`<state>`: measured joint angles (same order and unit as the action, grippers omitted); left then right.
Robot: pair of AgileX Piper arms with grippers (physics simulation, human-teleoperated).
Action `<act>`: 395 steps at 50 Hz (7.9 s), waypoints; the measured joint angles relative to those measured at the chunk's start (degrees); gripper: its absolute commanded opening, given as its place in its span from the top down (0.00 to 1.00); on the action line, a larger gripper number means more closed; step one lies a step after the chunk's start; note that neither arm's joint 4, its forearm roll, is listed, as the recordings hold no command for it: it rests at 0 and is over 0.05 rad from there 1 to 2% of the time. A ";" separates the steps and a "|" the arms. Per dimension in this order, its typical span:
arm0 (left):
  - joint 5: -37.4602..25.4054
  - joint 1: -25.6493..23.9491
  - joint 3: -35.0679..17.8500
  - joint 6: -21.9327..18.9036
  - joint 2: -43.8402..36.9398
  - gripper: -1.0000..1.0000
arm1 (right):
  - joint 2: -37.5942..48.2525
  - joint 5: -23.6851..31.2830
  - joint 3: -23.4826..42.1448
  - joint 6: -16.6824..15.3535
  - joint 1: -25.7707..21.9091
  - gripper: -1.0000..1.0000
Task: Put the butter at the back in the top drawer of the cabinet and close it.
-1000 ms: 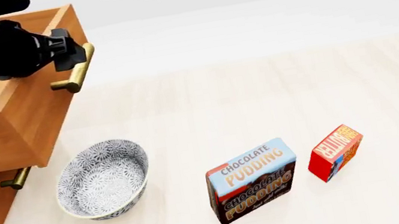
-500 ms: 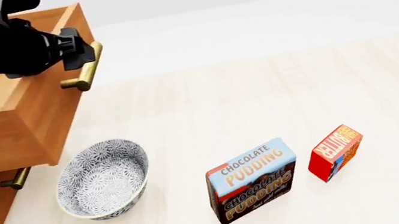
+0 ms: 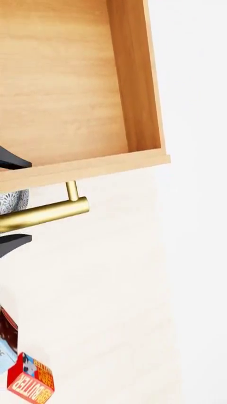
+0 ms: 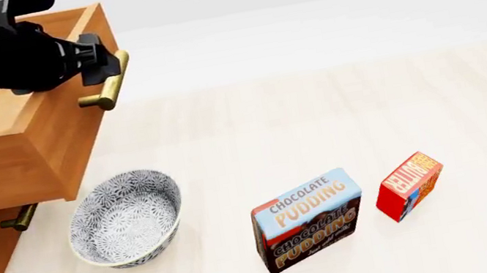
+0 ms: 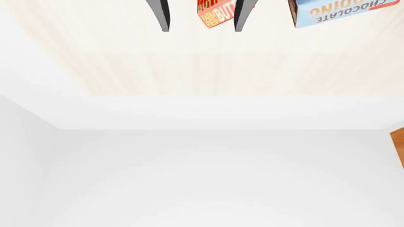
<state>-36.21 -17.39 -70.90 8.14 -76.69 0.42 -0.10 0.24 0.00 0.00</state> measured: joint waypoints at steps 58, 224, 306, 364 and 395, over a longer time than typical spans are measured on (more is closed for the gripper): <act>-8.20 -0.40 -2.62 -4.53 3.63 0.00 | 0.00 0.00 0.00 0.00 0.00 0.00; -5.97 -27.48 -18.30 -13.98 -17.79 0.00 | 0.00 0.00 0.00 0.00 0.00 0.00; -10.76 -39.70 -40.62 -10.19 -43.39 0.00 | 0.00 0.00 0.00 0.00 0.00 0.00; -14.90 -43.47 -51.43 -8.03 -54.30 0.00 | 0.00 0.00 0.00 0.00 0.00 0.00; -16.47 -43.67 -54.91 -7.16 -57.11 0.00 | 0.00 0.00 0.00 0.00 0.00 0.00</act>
<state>-52.67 -61.06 -125.81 0.98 -133.80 0.42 -0.10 0.24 0.00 0.00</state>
